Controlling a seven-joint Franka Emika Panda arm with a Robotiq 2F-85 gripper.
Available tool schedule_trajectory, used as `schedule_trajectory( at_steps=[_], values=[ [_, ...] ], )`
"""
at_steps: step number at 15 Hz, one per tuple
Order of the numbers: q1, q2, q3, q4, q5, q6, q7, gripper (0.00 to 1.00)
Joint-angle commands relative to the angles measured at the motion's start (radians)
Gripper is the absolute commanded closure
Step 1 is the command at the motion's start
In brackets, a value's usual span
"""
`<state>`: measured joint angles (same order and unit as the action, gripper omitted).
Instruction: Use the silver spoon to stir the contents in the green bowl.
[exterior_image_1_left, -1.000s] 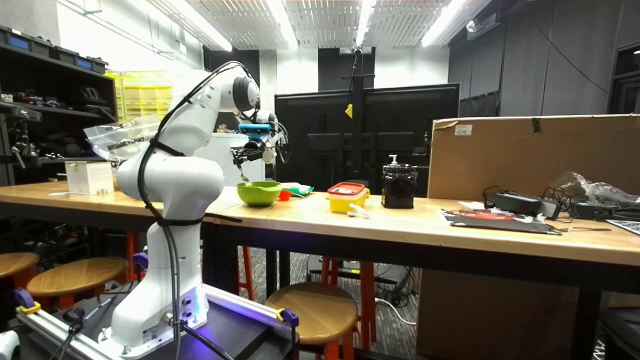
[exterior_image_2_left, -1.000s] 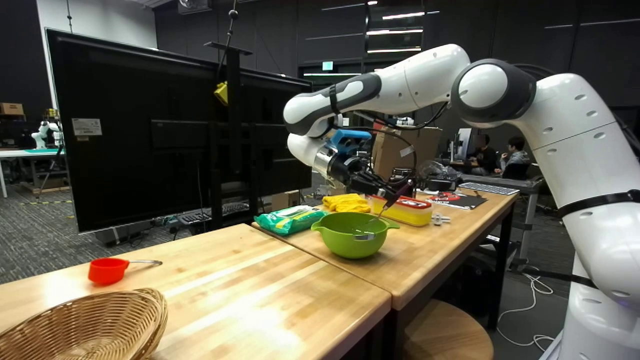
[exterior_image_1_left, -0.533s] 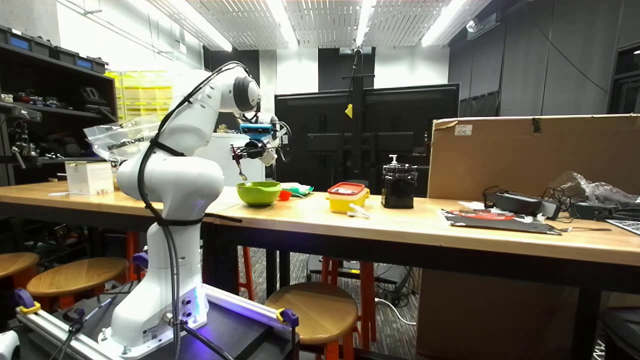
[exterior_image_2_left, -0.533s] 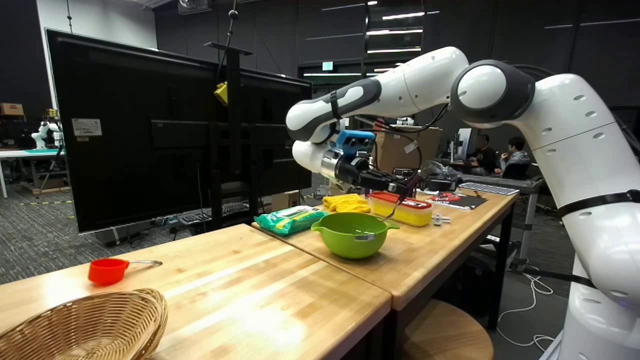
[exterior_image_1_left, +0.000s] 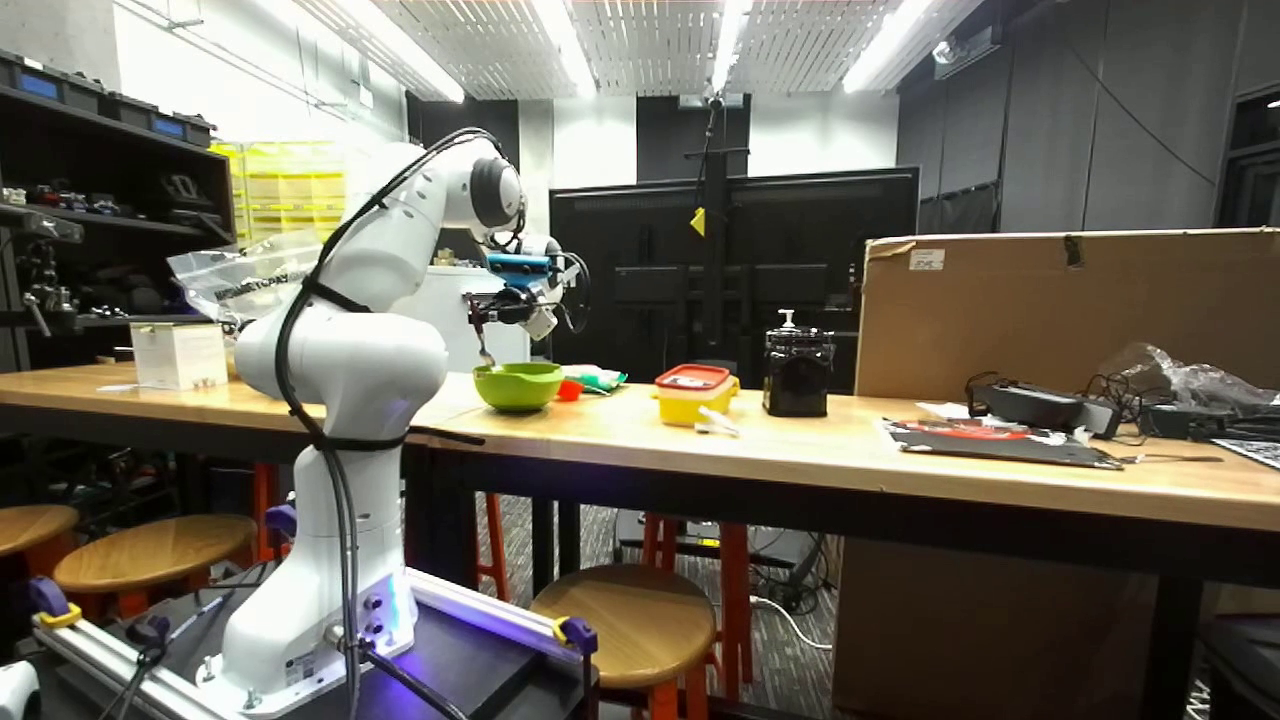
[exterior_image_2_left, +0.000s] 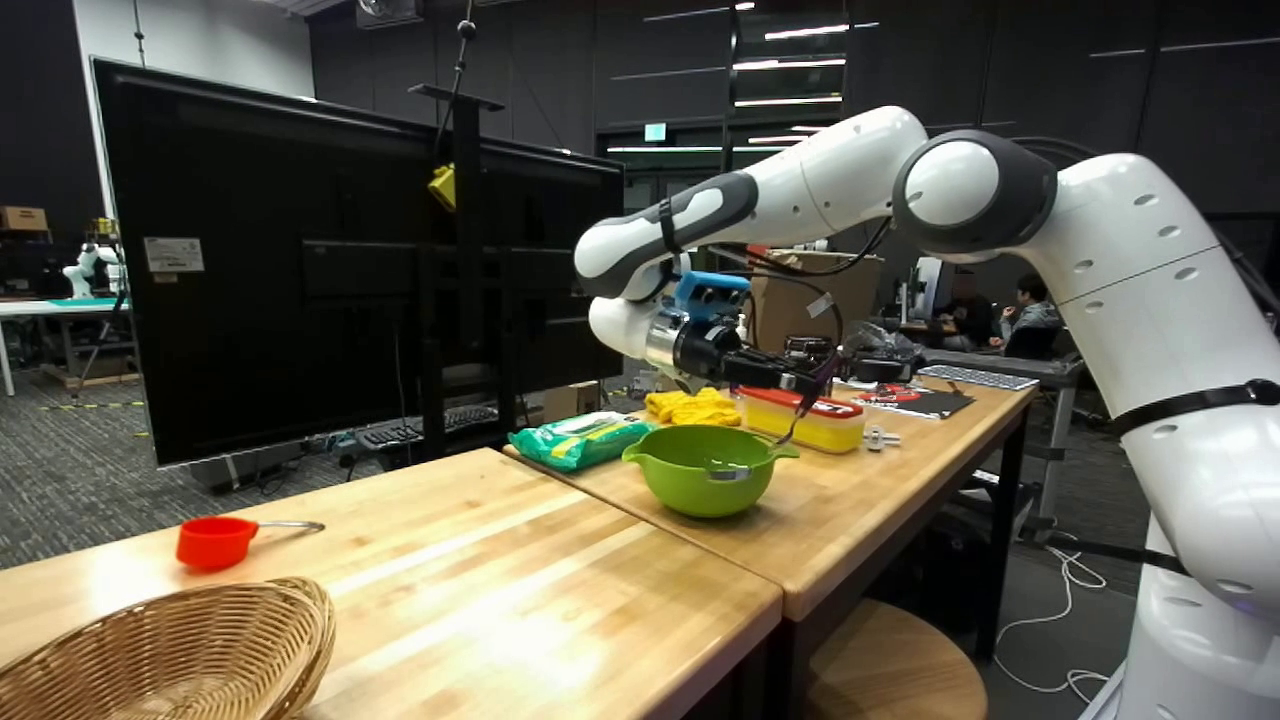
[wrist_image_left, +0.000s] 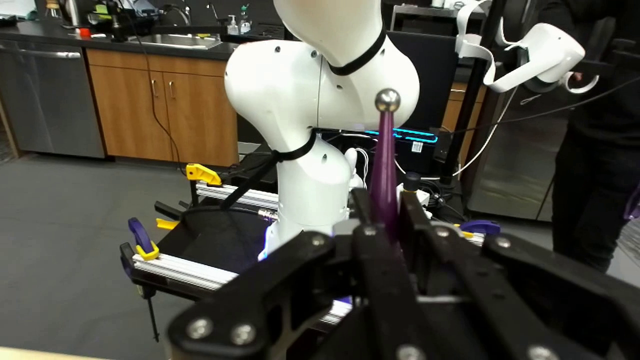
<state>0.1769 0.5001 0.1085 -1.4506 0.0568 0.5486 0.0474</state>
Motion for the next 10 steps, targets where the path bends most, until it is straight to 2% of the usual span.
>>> schedule_trajectory(
  at_steps=[1,10],
  values=[
    [-0.010,0.039,0.007,0.038,-0.030,-0.004,-0.058,0.96],
    [-0.039,0.144,0.017,0.199,-0.124,-0.053,-0.170,0.96]
  ],
)
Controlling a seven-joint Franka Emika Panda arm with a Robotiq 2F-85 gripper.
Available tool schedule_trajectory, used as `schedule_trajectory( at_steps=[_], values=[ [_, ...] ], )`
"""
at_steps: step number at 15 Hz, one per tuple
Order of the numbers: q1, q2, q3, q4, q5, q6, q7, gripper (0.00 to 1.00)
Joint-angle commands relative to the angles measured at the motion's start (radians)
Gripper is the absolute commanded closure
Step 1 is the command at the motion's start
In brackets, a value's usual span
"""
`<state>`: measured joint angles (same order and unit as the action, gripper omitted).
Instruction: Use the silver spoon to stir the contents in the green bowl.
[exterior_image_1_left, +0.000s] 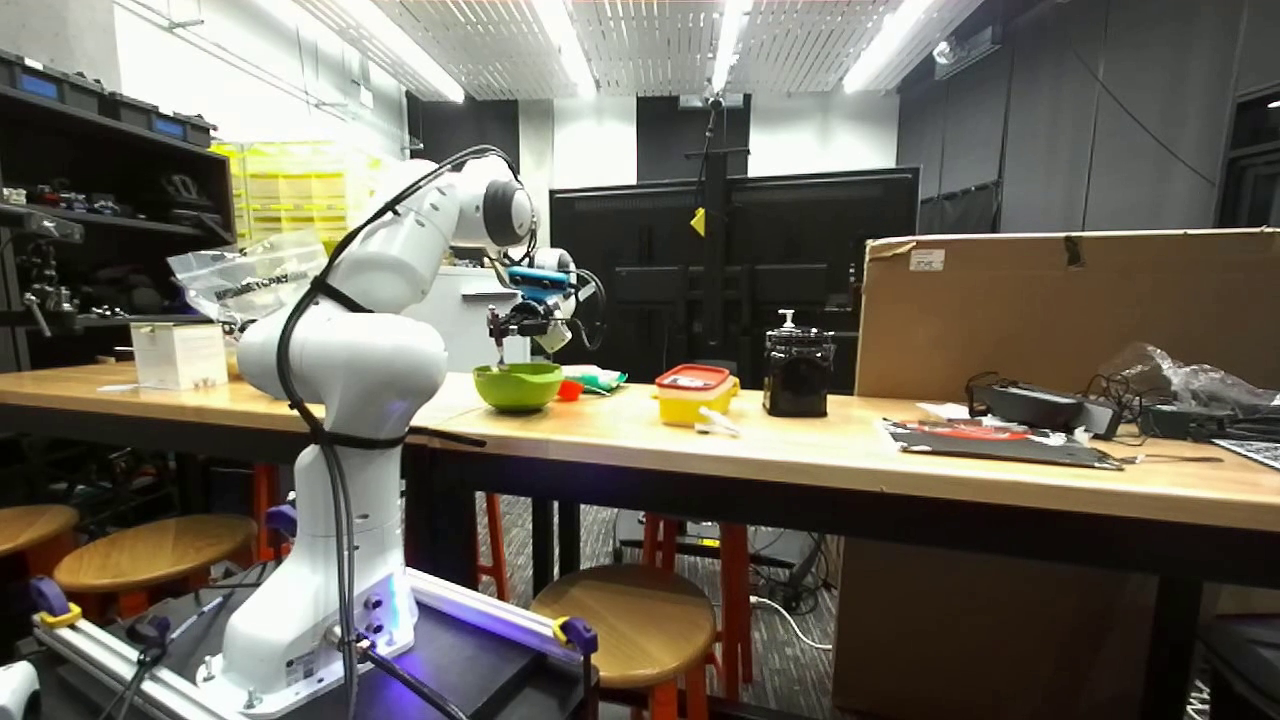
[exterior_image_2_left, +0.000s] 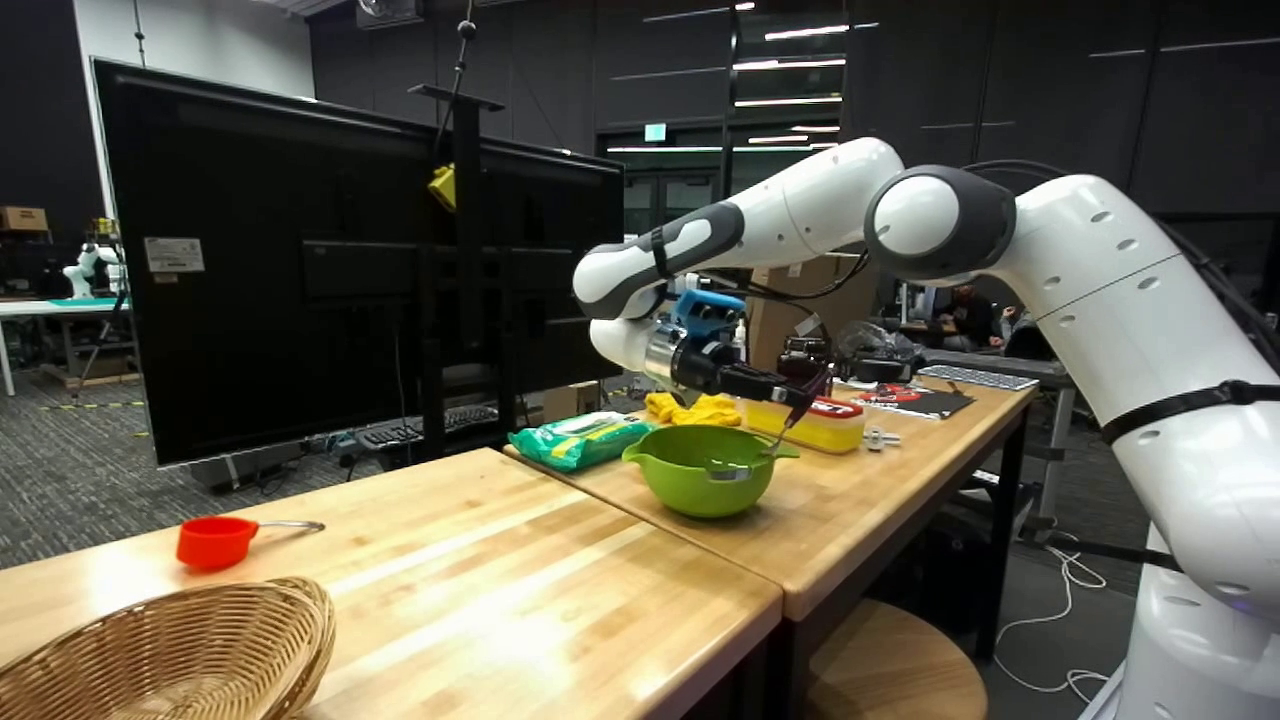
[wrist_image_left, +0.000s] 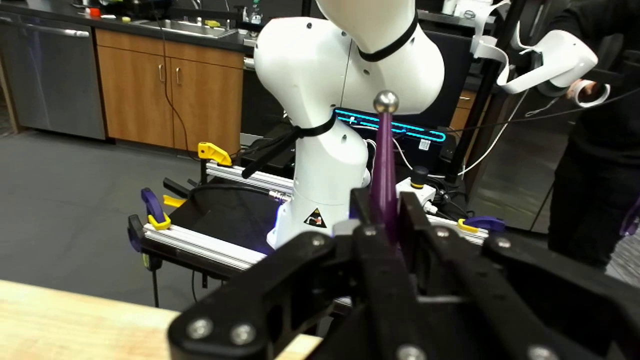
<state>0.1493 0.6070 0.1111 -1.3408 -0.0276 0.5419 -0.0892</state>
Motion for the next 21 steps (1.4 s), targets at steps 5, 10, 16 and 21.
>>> schedule_trajectory(
  at_steps=[5,10,16,21],
  values=[
    [-0.024,0.106,0.022,0.205,-0.090,-0.086,-0.079,0.96],
    [-0.027,0.211,0.033,0.325,-0.134,-0.106,-0.127,0.96],
    [-0.021,0.333,0.049,0.452,-0.207,-0.142,-0.187,0.96],
    [-0.007,0.403,0.062,0.562,-0.302,-0.210,-0.234,0.96]
  ],
)
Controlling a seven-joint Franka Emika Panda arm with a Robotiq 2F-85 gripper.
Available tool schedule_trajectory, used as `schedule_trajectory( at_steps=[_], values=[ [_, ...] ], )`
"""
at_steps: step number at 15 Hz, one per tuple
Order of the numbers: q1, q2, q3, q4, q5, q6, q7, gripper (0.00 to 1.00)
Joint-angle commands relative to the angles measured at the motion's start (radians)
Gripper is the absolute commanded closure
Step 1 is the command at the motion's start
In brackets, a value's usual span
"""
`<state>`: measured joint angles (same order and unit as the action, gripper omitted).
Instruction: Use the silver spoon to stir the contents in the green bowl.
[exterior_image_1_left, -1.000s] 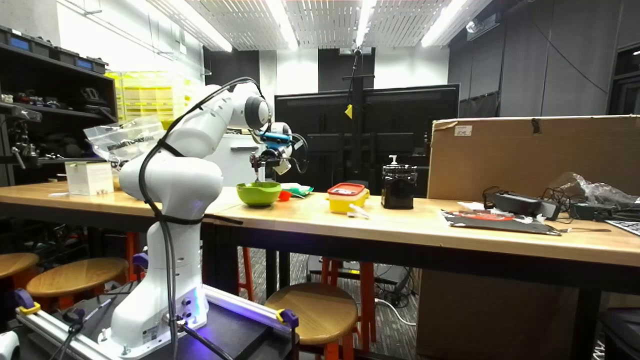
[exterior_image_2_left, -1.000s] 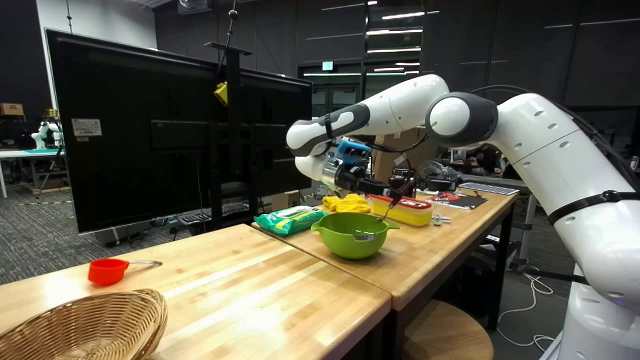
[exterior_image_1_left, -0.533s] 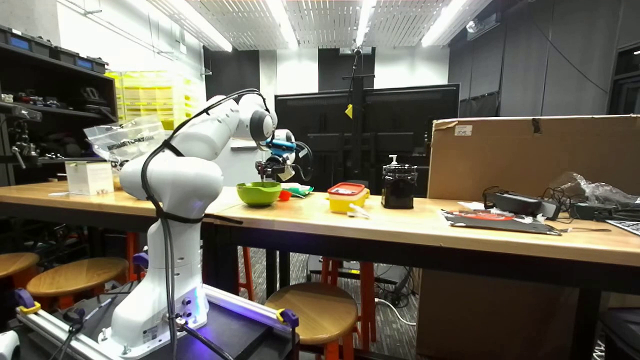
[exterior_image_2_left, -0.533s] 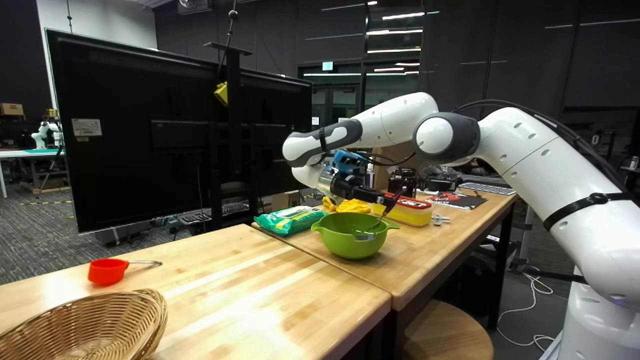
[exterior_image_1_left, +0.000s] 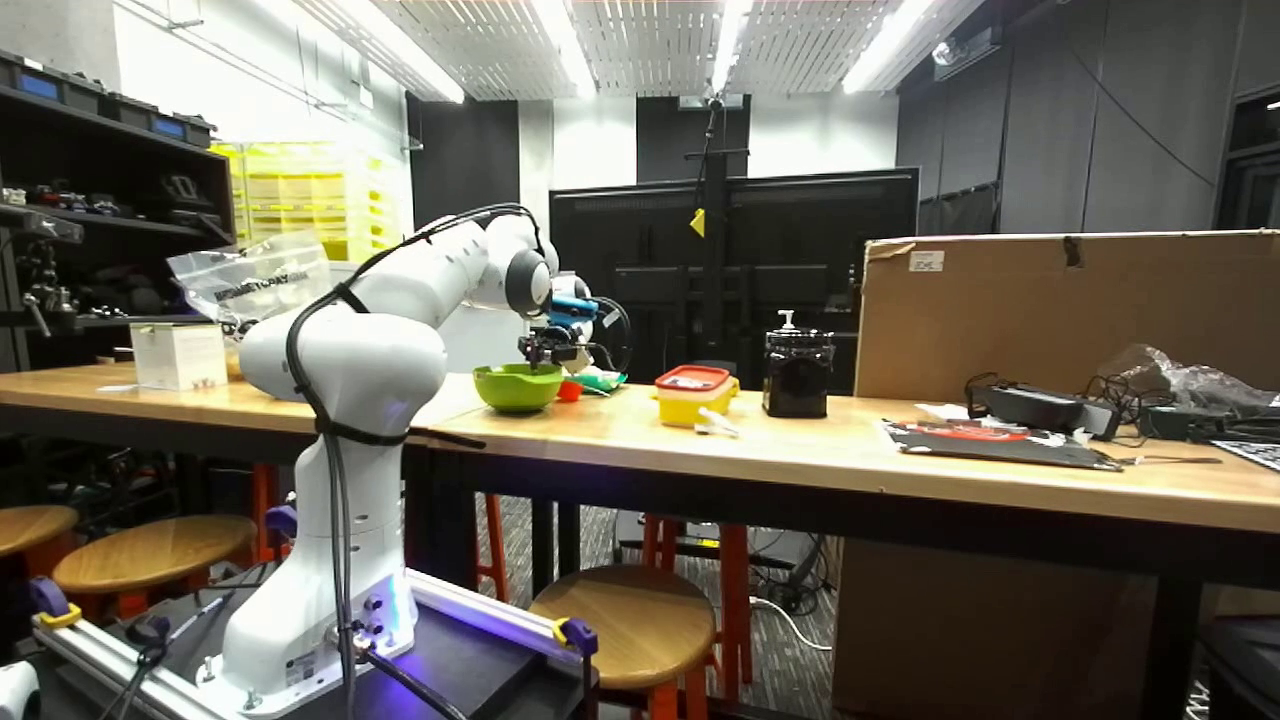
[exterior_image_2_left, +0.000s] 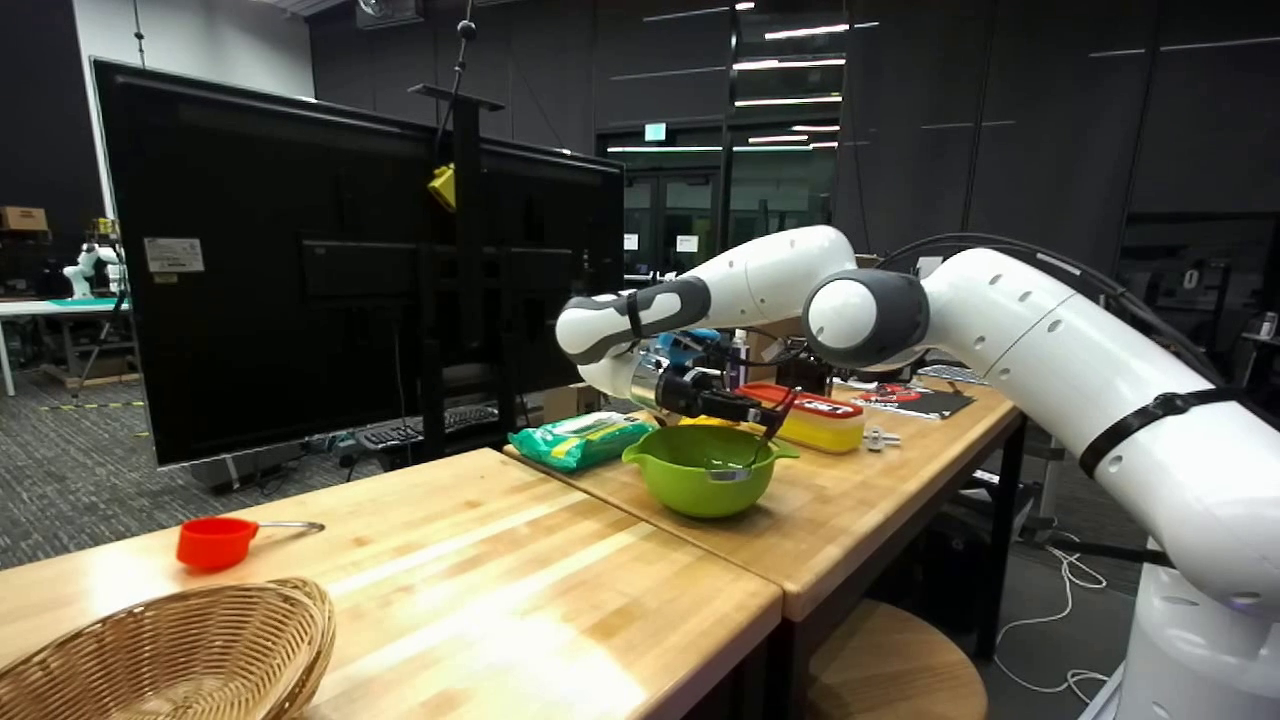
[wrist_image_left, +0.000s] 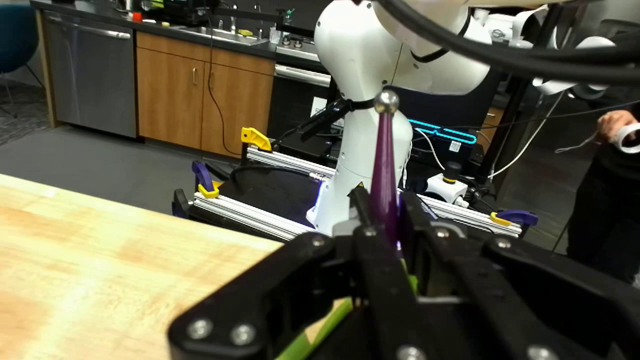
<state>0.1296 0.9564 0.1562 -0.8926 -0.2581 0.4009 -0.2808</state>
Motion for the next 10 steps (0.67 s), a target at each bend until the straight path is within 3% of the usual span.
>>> schedule_trajectory(
  at_steps=[1,4,10],
  values=[
    [0.017,0.066,0.021,0.138,-0.097,-0.082,-0.057,0.96],
    [0.034,0.099,0.034,0.208,-0.166,-0.101,-0.111,0.96],
    [0.078,0.160,0.026,0.329,-0.170,-0.087,-0.177,0.96]
  ],
)
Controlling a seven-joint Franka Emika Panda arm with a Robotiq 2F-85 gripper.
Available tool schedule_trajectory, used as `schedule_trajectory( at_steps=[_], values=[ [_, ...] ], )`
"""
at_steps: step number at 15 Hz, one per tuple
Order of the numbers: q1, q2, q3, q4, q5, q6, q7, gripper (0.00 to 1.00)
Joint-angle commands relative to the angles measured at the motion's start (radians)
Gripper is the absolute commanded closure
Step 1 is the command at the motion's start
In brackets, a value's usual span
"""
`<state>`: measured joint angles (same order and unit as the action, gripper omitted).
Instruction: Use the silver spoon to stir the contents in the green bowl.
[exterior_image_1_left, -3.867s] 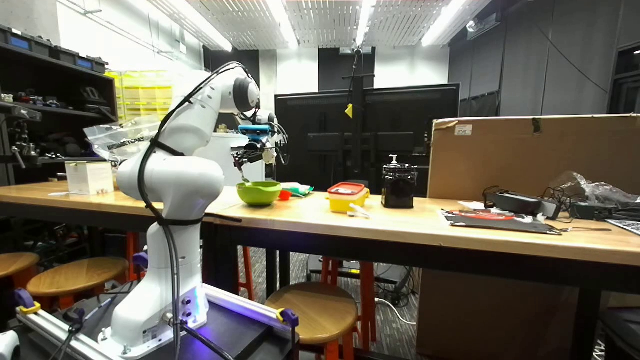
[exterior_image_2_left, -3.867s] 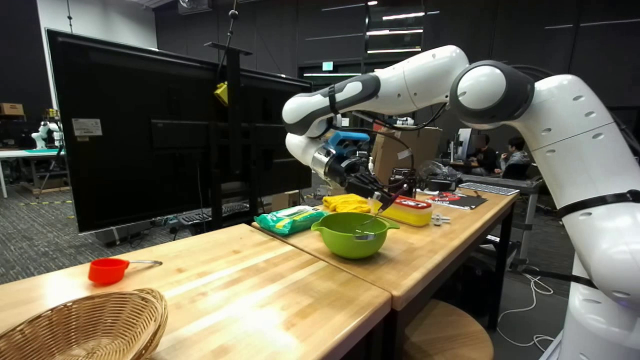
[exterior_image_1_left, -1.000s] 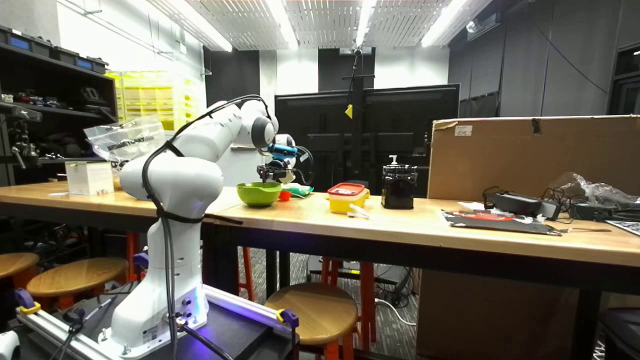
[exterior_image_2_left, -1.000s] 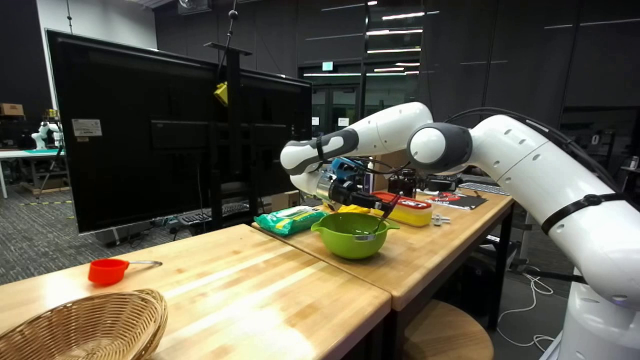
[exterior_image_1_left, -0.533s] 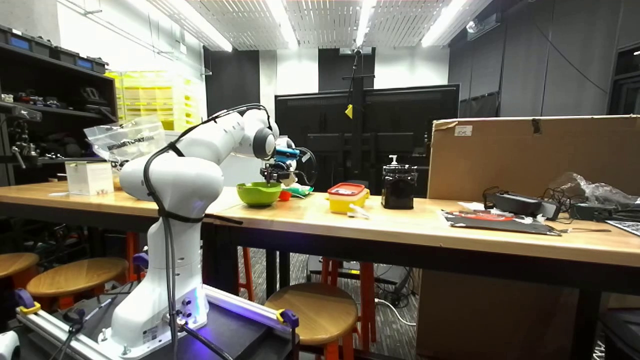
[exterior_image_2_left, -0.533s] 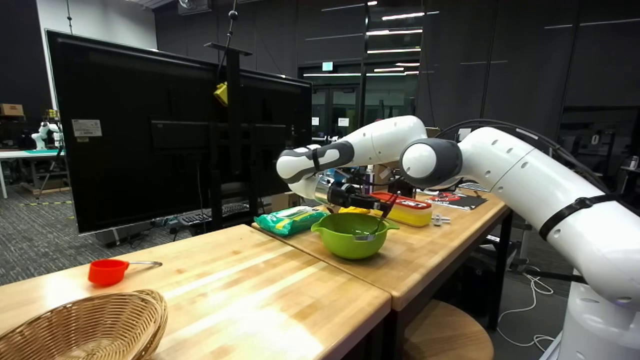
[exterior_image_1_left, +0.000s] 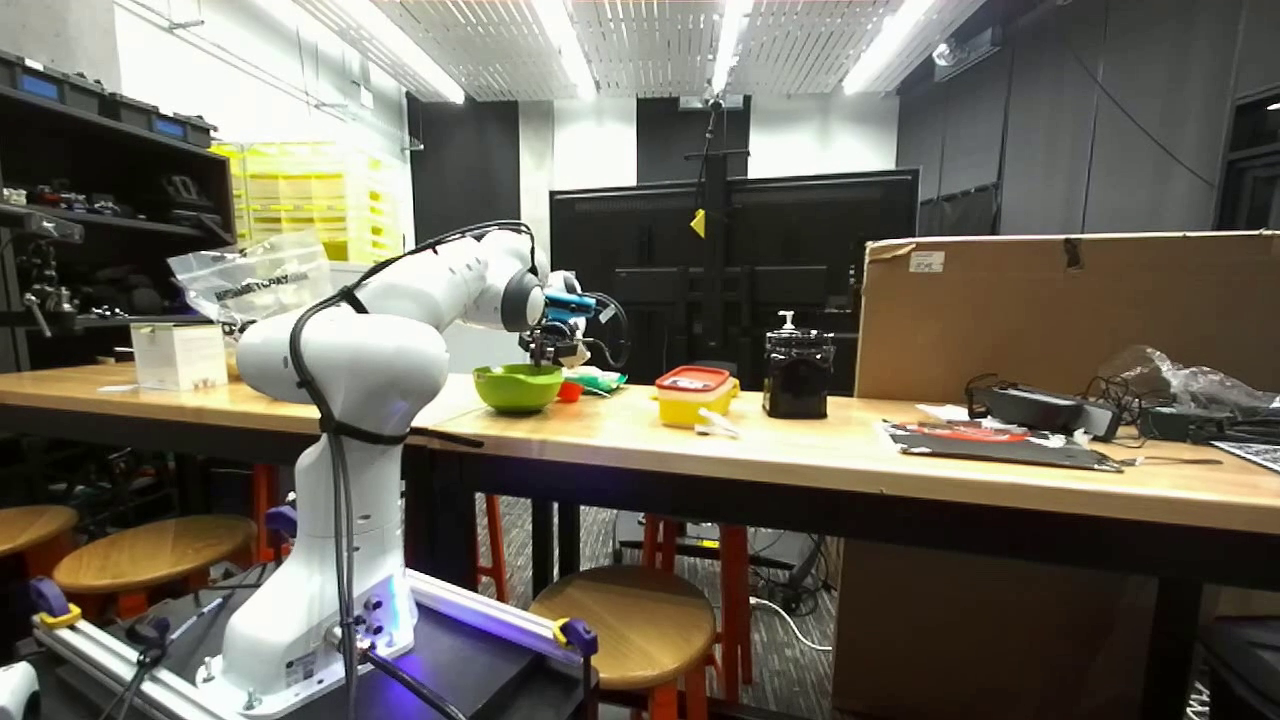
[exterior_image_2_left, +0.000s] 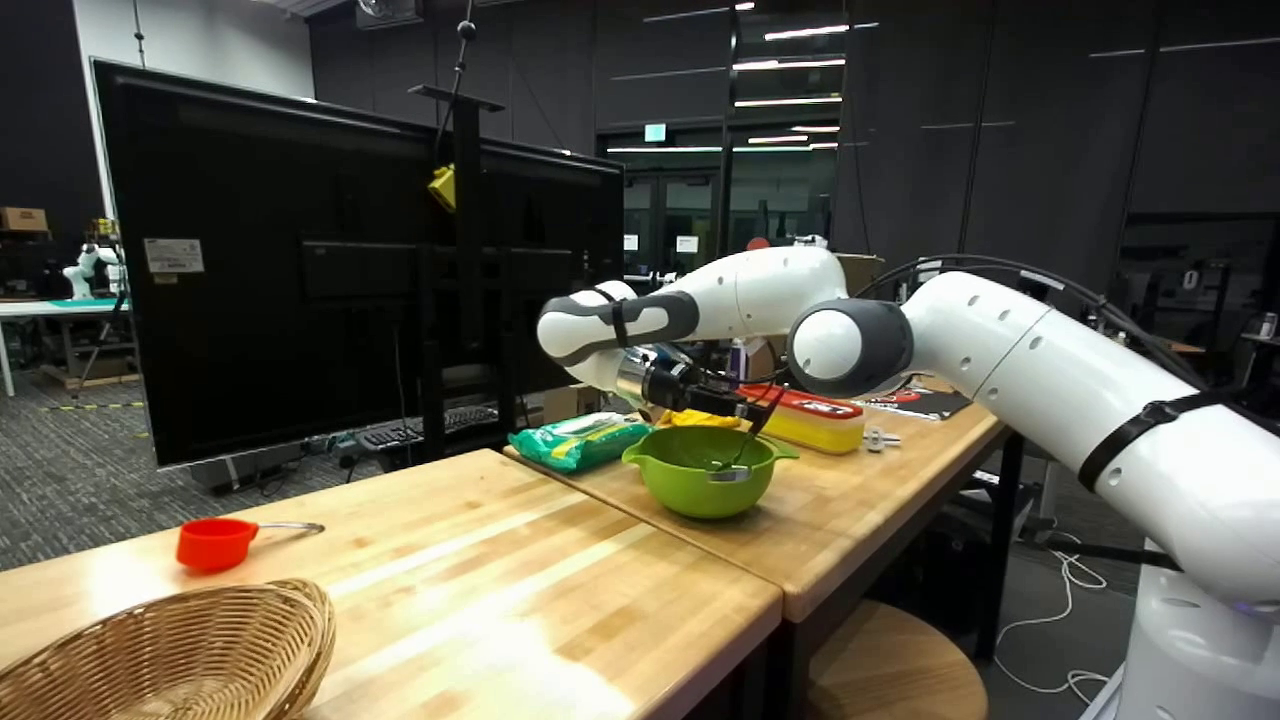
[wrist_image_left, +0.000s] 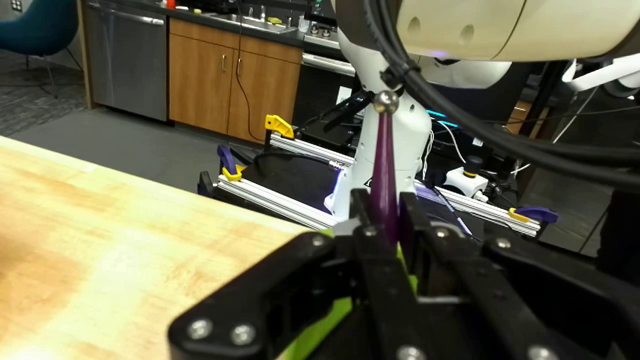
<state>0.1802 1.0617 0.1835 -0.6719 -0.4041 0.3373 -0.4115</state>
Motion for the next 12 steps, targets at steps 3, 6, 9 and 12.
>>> schedule_trajectory(
  at_steps=[3,6,9,12],
  values=[
    [0.048,0.075,-0.004,0.140,-0.016,-0.022,-0.062,0.96],
    [0.064,0.064,-0.010,0.127,-0.008,-0.007,-0.068,0.96],
    [0.080,0.054,-0.011,0.131,-0.011,-0.009,-0.073,0.96],
    [0.097,0.048,-0.011,0.140,-0.005,-0.009,-0.071,0.96]
  ],
)
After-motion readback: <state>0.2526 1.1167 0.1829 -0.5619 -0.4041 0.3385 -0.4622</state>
